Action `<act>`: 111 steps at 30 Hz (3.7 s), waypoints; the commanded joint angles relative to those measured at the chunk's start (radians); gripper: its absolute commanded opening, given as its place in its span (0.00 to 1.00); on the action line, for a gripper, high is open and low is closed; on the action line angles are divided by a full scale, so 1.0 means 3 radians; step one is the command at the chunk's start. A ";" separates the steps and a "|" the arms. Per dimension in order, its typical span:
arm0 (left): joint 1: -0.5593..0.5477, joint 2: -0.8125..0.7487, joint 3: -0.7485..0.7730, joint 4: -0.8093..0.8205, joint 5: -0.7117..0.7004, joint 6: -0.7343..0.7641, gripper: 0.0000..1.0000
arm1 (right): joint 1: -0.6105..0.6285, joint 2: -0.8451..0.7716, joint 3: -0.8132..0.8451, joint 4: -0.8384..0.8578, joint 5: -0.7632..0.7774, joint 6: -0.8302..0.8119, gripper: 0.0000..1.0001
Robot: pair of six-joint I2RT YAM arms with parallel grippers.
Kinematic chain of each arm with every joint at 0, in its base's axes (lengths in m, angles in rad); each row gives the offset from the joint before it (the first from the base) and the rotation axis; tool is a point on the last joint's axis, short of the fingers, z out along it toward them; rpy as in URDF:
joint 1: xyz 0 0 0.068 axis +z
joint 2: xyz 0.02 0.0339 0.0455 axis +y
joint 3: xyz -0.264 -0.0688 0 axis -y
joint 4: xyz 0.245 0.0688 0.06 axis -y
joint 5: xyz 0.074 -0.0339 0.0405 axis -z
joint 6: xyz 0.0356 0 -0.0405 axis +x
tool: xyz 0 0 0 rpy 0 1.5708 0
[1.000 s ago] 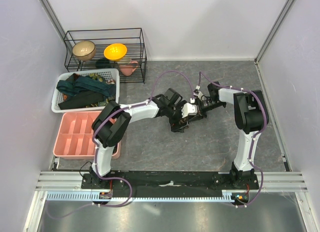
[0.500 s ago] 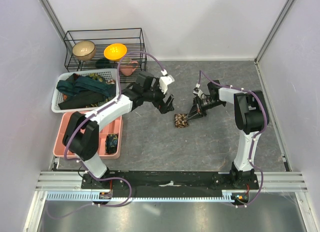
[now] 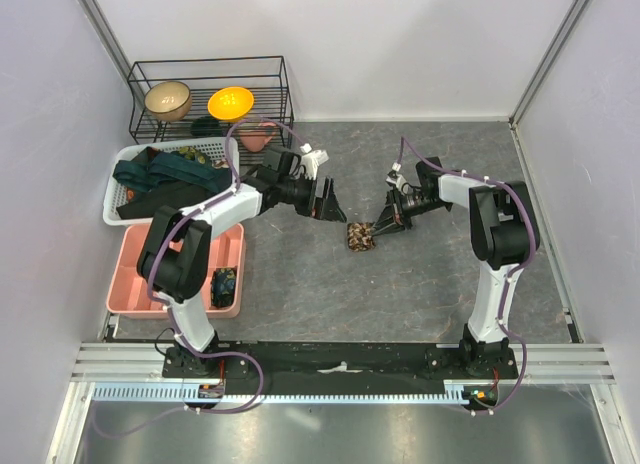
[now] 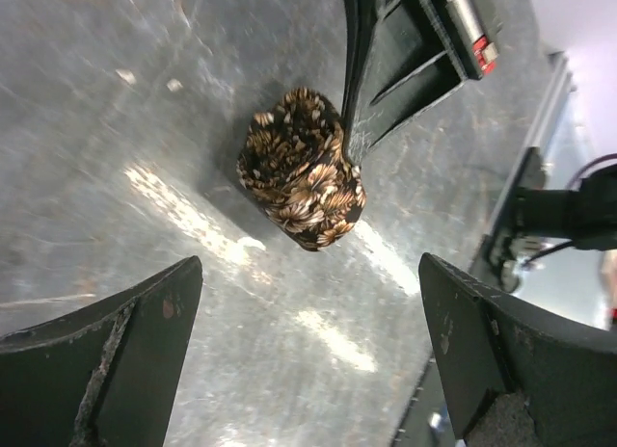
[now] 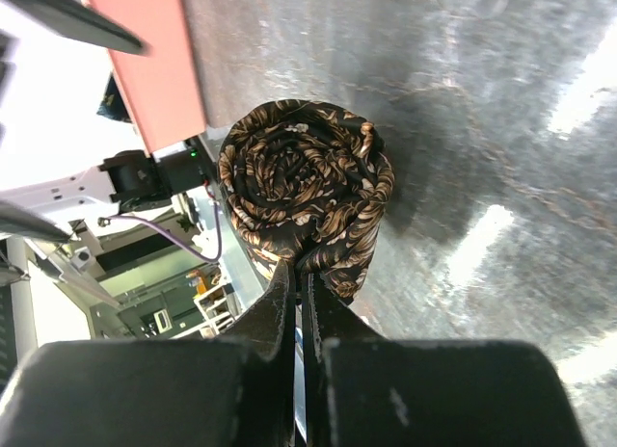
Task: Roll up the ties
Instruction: Pick up the tie at the center of the board, then place the tie in the storage box.
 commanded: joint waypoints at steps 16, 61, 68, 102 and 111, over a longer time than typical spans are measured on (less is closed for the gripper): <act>0.0095 0.0330 -0.0306 0.1354 0.1060 -0.1436 0.95 | -0.0008 -0.0496 0.0056 0.0413 -0.0498 0.0411 0.00; 0.0090 0.0504 -0.0403 0.2188 0.1122 -0.2260 0.17 | 0.0237 -0.0624 -0.0046 0.1068 -0.0447 0.1066 0.00; 0.0095 0.0367 -0.0388 0.1938 0.1005 -0.2035 0.02 | 0.0242 -0.0624 -0.0010 0.0955 -0.0432 0.0954 0.00; 0.1245 -0.0994 0.0000 -0.2766 0.0427 0.1528 0.02 | 0.0217 -0.0425 0.0931 -0.0839 0.0453 -0.0851 0.98; 0.1941 -0.1035 0.0036 -0.3329 0.0059 0.1923 0.02 | 0.0227 -0.0471 0.0839 -0.0957 0.0601 -0.1030 0.98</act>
